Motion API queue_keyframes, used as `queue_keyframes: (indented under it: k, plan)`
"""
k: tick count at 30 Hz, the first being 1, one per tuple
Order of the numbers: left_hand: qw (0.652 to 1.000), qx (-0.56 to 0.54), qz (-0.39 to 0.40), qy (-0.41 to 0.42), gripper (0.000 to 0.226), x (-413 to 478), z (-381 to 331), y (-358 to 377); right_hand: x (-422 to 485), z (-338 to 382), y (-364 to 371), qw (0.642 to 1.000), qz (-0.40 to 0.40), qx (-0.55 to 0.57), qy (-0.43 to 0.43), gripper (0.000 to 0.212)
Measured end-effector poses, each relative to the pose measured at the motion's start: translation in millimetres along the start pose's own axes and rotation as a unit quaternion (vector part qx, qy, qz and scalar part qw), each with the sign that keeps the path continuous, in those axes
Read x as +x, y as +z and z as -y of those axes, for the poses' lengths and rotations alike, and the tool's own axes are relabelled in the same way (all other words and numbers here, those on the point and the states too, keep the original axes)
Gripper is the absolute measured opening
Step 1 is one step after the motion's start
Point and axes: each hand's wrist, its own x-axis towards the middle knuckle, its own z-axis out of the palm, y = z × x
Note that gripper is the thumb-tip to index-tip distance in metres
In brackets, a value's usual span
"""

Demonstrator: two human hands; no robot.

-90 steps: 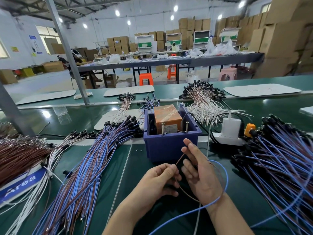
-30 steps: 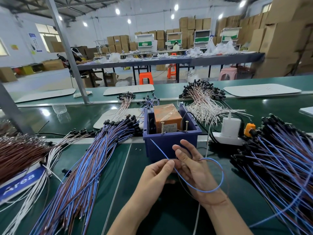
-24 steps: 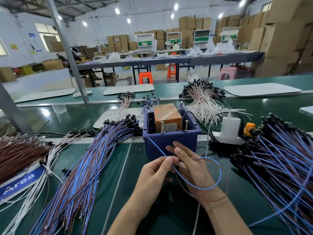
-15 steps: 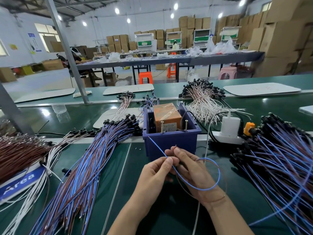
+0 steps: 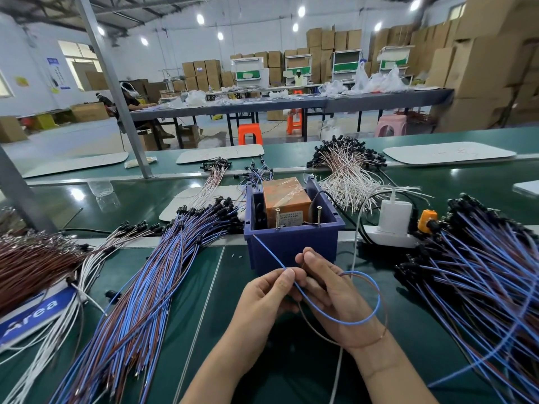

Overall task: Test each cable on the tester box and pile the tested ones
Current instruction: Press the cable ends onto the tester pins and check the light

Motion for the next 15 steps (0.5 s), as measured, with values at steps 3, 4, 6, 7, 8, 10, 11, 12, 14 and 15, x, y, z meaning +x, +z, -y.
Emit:
queue_keyframes:
  k: [3, 4, 6, 7, 8, 10, 11, 12, 14, 15]
  plan:
    - [0.998, -0.055, 0.011, -0.009, 0.037, 0.7, -1.3, -0.9, 1.1, 0.0, -0.5, 1.0, 0.015, 0.027, 0.006, 0.018]
    - [0.997, -0.069, 0.016, -0.012, 0.038, 1.1, -1.5, -1.2, 1.5, -0.2, -0.4, 0.999, 0.013, 0.03, 0.008, 0.019]
    - [0.996, -0.089, 0.023, -0.019, 0.036, 1.6, -1.8, -1.7, 1.5, -0.2, 0.4, 1.0, 0.014, 0.027, 0.009, 0.022]
    - [0.995, -0.095, 0.023, -0.021, 0.033, 1.8, -1.9, -1.9, 1.3, -0.1, 1.1, 0.999, 0.016, 0.026, 0.009, 0.022]
    - [0.995, -0.099, 0.02, -0.022, 0.03, 2.1, -2.2, -2.1, 1.0, 0.0, 2.1, 0.999, 0.018, 0.029, 0.006, 0.021]
    - [0.994, -0.102, 0.016, -0.022, 0.022, 2.1, -2.3, -2.7, 1.1, 0.8, 3.1, 0.999, 0.009, 0.05, -0.006, 0.014]
    - [0.995, -0.101, 0.014, -0.022, 0.022, 1.8, -2.4, -3.0, 1.5, 1.1, 3.0, 0.998, 0.003, 0.066, -0.012, 0.013]
    - [0.995, -0.1, 0.012, -0.022, 0.023, 1.5, -2.7, -3.2, 2.2, 1.4, 2.6, 0.997, -0.002, 0.078, -0.017, 0.015]
    - [0.995, -0.098, 0.01, -0.021, 0.023, 0.8, -3.4, -2.3, 3.0, 2.0, 1.4, 0.996, -0.003, 0.082, -0.016, 0.023]
    - [0.995, -0.098, 0.009, -0.02, 0.023, 0.5, -3.9, -1.7, 3.4, 2.1, 1.0, 0.997, -0.001, 0.077, -0.013, 0.026]
